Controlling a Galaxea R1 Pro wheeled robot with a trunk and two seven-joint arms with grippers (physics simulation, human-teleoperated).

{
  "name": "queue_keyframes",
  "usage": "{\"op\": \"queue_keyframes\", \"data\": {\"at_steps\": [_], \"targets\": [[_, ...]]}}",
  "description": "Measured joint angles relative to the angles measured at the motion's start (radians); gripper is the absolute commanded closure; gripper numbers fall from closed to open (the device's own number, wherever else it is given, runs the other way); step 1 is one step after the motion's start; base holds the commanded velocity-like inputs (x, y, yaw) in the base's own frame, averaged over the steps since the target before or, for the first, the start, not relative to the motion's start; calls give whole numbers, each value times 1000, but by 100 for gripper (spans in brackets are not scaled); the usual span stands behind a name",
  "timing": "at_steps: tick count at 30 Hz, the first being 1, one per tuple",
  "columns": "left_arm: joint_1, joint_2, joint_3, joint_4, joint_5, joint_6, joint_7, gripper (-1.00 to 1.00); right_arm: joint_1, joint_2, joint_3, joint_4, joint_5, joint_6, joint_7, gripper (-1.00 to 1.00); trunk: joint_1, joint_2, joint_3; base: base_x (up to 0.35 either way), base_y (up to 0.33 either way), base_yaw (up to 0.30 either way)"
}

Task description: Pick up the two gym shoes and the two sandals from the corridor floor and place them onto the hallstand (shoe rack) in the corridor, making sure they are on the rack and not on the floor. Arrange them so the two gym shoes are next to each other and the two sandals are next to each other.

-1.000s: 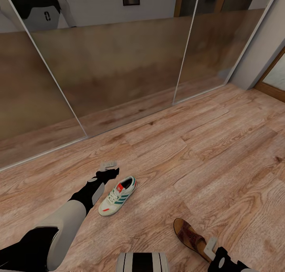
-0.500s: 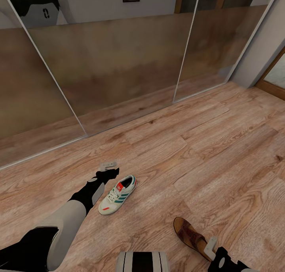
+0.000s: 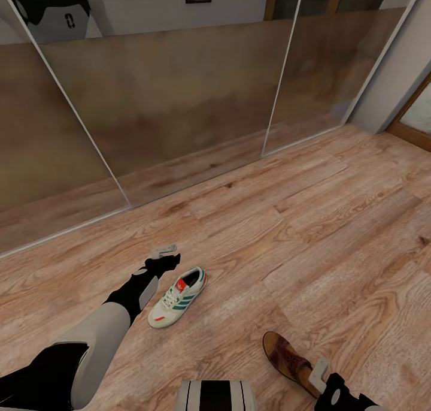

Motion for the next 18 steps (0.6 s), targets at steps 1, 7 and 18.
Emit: {"op": "queue_keyframes", "data": {"at_steps": [1, 7, 18], "targets": [[0, 0, 0, 0, 0, 0, 0, -100, 0, 0, 0, 0, 0, 0, 0, -100, 0, 0, 0, 8, 0, 0], [0, 0, 0, 0, 0, 0, 0, -100, 0, 0, 0, 0, 0, 0, 0, -100, 0, 0, 0, 4, 0, 0], [0, 0, 0, 0, 0, 0, 0, -100, 0, -1, 0, 0, 0, 0, 0, -100, 0, 0, 0, 0, 0, 0]]}}
